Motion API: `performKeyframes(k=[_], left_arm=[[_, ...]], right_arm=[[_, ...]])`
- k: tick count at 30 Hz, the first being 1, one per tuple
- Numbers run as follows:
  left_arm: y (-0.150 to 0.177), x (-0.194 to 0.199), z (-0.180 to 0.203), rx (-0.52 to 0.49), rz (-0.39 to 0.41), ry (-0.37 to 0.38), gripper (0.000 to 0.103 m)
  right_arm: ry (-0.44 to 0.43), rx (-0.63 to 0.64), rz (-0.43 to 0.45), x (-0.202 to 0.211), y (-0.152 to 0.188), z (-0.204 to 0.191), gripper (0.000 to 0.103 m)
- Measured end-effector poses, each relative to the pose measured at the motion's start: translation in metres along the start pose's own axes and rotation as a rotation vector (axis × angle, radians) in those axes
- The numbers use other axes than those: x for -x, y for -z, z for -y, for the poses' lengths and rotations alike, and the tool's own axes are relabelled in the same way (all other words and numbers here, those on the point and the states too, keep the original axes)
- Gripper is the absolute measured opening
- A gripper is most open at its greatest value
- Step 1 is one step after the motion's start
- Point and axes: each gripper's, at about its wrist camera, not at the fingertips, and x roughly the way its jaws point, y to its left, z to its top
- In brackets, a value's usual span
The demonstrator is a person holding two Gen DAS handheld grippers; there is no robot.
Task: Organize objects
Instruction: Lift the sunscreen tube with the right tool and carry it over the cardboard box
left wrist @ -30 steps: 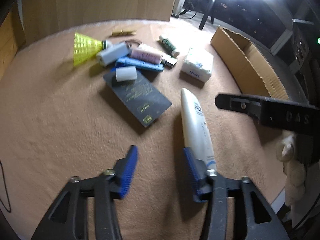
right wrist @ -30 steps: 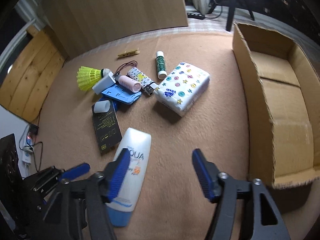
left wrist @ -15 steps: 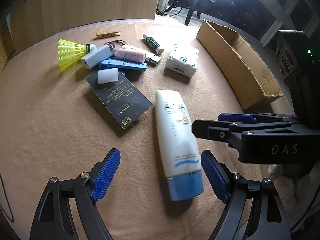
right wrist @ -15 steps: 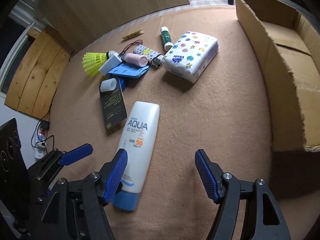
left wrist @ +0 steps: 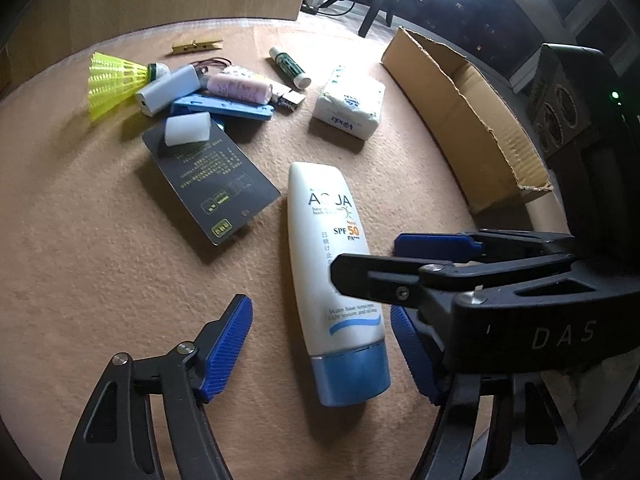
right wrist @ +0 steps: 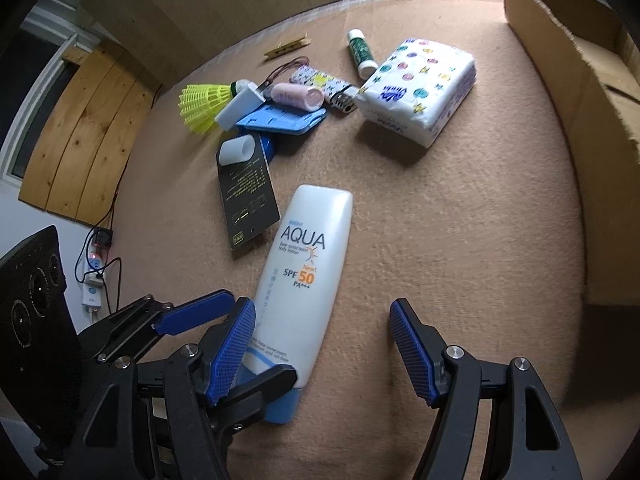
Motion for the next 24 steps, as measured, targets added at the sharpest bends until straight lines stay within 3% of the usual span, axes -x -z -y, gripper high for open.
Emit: performKeyframes(k=[4,7,9,24], left_arm=[[0.002,-0.006,0.003,0.001,-0.021,0.031,0.056],[0.003,-0.010,0.008,-0.005,-0.031,0.045,0.051],[0.003,-0.011,0.010,-0.013,-0.031,0.047,0.050],[-0.011,0.010,0.044,-0.029,0.037,0.054,0.043]], right_arm=[[-0.023,0.010,-0.014,-0.001,-0.001,-0.001,0.059],[-0.033,0.018,-0.023,-0.003,-0.001,-0.001,0.052],[-0.061,0.020,-0.036,-0.003,0.000,-0.001,0.042],[-0.029,0.032,0.067,0.049,-0.010,0.004,0.038]])
